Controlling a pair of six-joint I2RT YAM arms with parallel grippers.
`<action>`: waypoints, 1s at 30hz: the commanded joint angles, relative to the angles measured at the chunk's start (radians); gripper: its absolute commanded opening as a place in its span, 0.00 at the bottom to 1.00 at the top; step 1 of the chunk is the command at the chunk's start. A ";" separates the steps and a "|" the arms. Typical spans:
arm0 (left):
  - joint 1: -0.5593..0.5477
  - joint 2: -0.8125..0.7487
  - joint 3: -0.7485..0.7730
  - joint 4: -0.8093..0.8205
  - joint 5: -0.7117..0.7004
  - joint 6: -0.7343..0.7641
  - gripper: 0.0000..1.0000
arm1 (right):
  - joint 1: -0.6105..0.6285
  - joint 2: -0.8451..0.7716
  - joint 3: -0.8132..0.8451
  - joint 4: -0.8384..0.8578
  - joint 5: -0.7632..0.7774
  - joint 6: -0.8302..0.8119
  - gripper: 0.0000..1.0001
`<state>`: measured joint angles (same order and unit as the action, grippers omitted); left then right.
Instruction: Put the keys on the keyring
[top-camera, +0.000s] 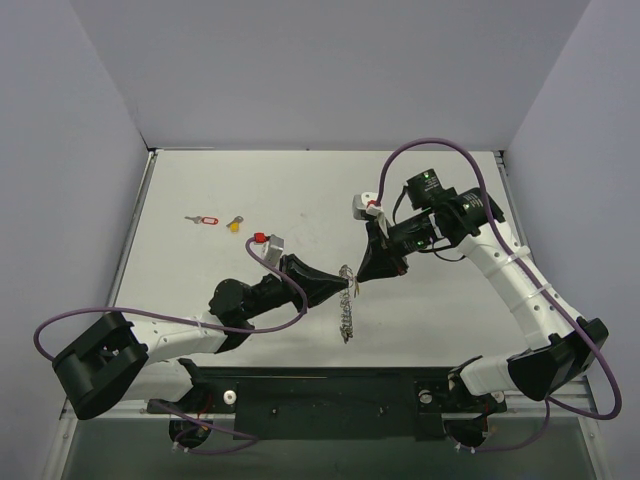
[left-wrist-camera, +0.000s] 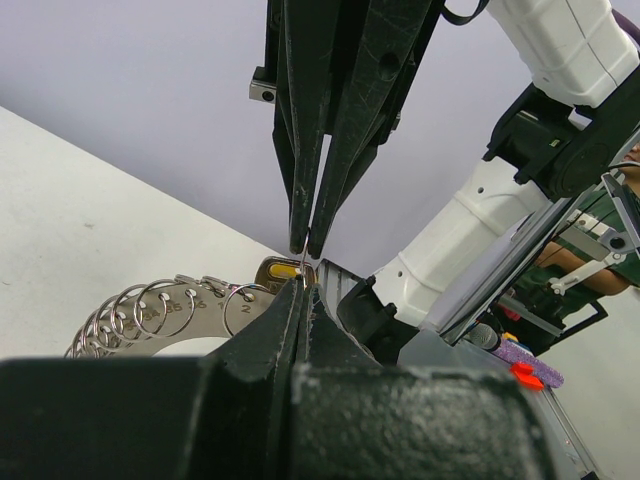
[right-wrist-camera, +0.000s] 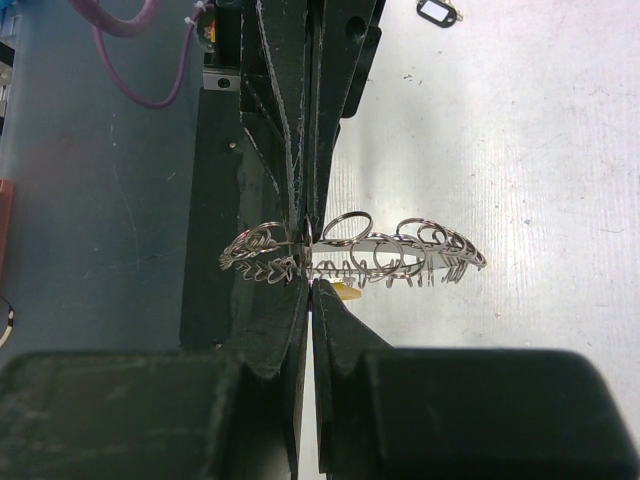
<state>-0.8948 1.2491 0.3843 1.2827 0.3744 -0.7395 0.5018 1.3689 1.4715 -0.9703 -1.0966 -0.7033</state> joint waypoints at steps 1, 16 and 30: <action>0.007 -0.019 0.036 0.360 0.011 0.006 0.00 | -0.012 -0.022 0.013 -0.022 -0.031 0.004 0.00; 0.007 -0.020 0.048 0.360 0.014 0.006 0.00 | 0.004 -0.011 -0.007 0.004 -0.062 0.021 0.00; 0.007 -0.025 0.050 0.359 0.018 0.005 0.00 | 0.009 -0.008 -0.023 0.024 -0.059 0.034 0.00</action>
<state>-0.8940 1.2491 0.3843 1.2827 0.3779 -0.7391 0.5053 1.3689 1.4536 -0.9516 -1.1156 -0.6758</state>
